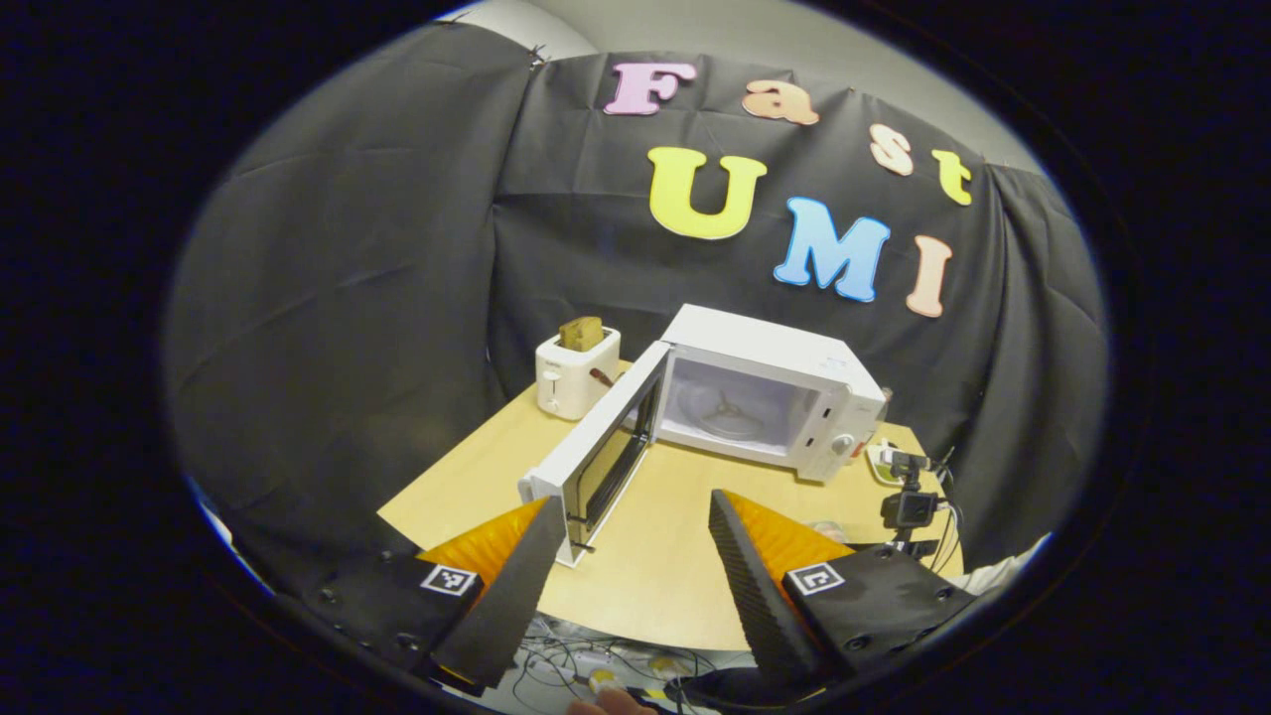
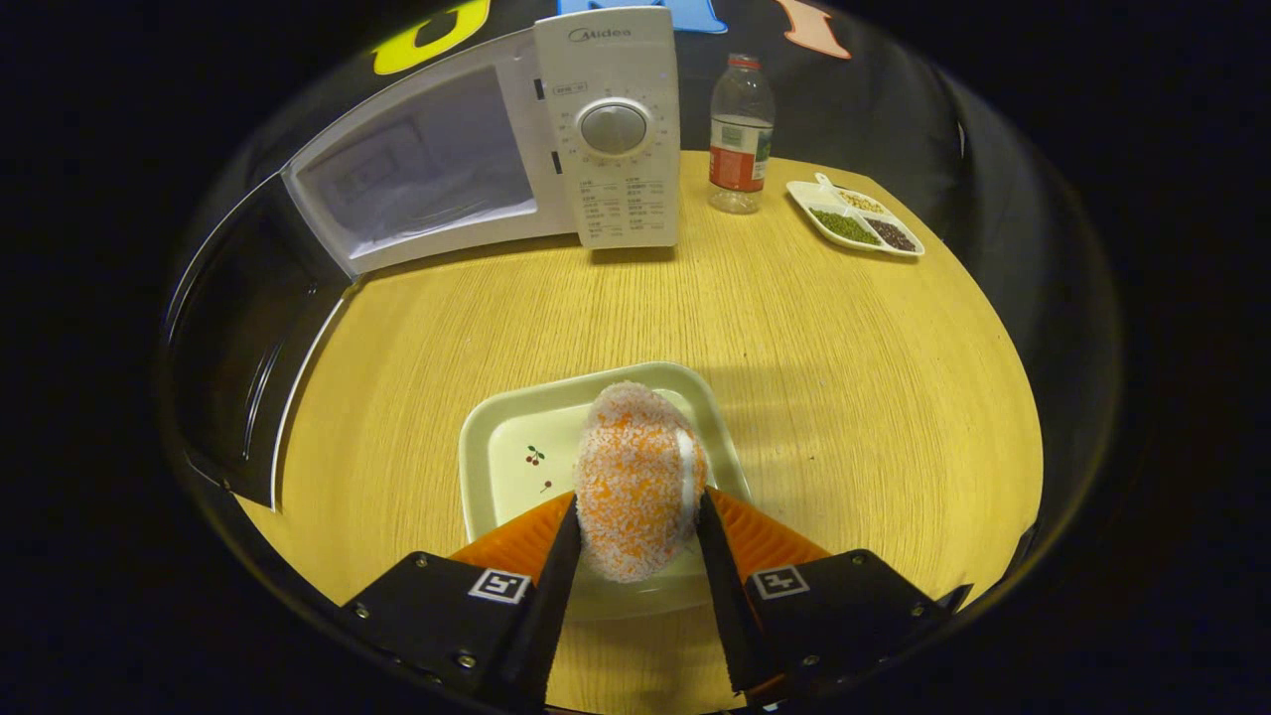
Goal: Open the microwave oven with the left hand, put the food in, and close the microwave oven.
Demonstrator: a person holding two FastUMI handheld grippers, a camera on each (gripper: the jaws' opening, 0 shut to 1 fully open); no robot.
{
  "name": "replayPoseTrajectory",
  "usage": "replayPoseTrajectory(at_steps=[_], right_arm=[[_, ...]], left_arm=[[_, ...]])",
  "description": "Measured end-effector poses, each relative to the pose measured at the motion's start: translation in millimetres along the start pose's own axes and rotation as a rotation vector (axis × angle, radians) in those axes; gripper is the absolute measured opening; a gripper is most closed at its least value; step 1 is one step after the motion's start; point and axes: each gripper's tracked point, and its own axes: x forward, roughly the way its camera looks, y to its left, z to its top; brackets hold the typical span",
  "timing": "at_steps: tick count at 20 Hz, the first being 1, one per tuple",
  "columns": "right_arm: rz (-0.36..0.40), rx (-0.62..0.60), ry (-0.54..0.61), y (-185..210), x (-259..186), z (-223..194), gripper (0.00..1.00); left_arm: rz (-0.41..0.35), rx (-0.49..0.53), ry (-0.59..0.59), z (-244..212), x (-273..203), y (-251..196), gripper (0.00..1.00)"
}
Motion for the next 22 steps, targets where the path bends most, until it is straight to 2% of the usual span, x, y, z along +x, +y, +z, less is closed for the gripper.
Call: replayPoseTrajectory(at_steps=[1,2,4,7,8,9,13,19,20,21,22], right_arm=[[-0.007,-0.023,-0.012,-1,0,2,0.66],[-0.013,-0.031,-0.021,-3,0,3,0.62],[0.018,-0.043,-0.027,4,0,4,0.48],[0.035,-0.07,-0.049,3,-7,10,0.48],[0.032,-0.079,-0.068,2,-11,14,0.48],[0.035,-0.088,-0.085,3,-15,21,0.48],[0.064,-0.054,-0.127,25,-34,43,0.48],[0.097,0.017,-0.217,85,-70,84,0.48],[0.102,0.019,-0.232,98,-73,90,0.48],[0.104,0.022,-0.249,110,-75,98,0.48],[0.106,0.027,-0.261,123,-77,105,0.48]], left_arm=[[0.011,0.009,0.006,-1,0,-3,0.98],[0.021,0.01,0.009,-3,0,-6,0.98],[0.026,-0.001,0.01,-4,-1,-13,1.0],[0.033,0.0,0.006,-7,-2,-17,0.95],[0.033,0.003,-0.002,-4,-3,-17,0.98],[0.031,0.003,-0.015,-1,-6,-15,0.95],[0.022,0.012,-0.058,7,-15,1,0.98],[0.005,0.003,-0.13,16,-45,60,0.95],[-0.006,-0.004,-0.14,14,-48,69,0.95],[-0.021,-0.012,-0.147,12,-50,76,0.99],[-0.04,-0.016,-0.143,6,-49,79,0.97]])
